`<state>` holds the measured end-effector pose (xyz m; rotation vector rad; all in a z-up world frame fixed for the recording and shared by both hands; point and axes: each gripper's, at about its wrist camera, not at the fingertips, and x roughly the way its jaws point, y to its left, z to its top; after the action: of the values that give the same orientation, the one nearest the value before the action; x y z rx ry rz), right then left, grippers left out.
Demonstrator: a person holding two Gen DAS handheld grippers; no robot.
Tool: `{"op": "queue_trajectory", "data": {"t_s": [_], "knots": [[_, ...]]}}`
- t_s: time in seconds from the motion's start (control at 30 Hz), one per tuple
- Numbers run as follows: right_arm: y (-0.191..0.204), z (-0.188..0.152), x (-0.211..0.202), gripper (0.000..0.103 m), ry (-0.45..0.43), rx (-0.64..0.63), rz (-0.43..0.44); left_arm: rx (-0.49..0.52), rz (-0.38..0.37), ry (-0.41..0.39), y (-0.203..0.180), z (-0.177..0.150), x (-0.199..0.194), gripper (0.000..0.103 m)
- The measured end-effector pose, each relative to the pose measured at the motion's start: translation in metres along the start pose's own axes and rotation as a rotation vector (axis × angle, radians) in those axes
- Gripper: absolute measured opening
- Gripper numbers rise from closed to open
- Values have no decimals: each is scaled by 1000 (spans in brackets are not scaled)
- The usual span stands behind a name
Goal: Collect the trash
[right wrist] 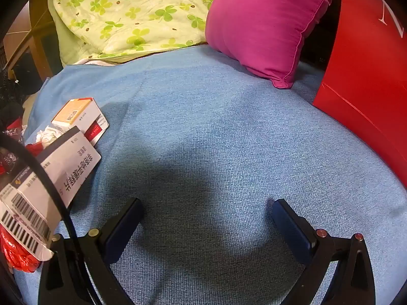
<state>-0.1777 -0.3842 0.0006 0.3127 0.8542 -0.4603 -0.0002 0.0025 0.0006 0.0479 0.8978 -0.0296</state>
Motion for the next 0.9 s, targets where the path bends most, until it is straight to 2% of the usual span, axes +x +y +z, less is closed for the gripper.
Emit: {"op": "queue_trajectory", "data": {"t_s": [0.67, 0.9], "knots": [[1, 1, 0, 103, 1, -2, -3, 5, 5, -1, -2, -2, 0, 103], [2, 5, 1, 103, 15, -12, 7, -3, -16, -6, 1, -2, -4, 103]]}}
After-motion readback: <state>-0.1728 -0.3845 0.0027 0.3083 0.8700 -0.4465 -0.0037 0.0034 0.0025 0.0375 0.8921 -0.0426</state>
